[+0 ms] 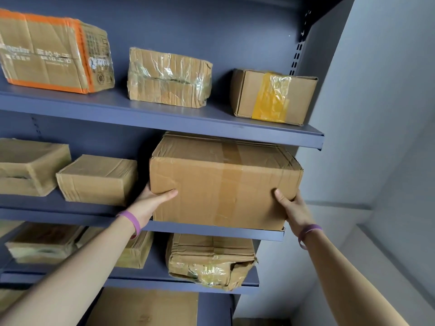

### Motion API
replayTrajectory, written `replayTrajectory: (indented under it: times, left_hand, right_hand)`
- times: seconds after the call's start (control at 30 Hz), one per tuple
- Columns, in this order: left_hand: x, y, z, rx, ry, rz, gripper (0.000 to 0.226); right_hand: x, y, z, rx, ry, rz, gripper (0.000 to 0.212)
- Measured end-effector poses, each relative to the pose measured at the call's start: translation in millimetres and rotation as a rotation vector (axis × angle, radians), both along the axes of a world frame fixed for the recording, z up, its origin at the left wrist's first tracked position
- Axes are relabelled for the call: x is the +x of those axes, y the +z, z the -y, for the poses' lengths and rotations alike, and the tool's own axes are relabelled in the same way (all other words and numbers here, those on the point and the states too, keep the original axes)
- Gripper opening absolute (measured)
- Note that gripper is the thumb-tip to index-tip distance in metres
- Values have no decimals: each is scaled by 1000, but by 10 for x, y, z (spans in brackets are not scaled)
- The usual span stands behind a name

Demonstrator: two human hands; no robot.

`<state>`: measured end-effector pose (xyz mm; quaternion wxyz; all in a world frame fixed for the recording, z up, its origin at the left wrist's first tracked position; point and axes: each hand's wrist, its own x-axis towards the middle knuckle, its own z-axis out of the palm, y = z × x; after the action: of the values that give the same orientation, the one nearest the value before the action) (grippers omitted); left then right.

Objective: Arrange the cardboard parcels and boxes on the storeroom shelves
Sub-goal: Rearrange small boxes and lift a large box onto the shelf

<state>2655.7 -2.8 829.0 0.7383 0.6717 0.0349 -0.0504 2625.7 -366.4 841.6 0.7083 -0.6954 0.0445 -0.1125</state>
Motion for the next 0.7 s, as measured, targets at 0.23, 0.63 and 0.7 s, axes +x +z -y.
replayTrajectory:
  times: [0.23,0.63,0.7]
  left_hand:
    - [-166,18,7,-120,10,46,47]
    - [-1186,164,-411,-93,-109,98,115]
    - [-1419,201,-552,-59,-156,123,121]
  right_hand:
    - [-172,-14,-12,41,-22,35,103]
    - [-1496,87,-436,58,-149,52,72]
    - [-1778,97,-540,56,-177,54,76]
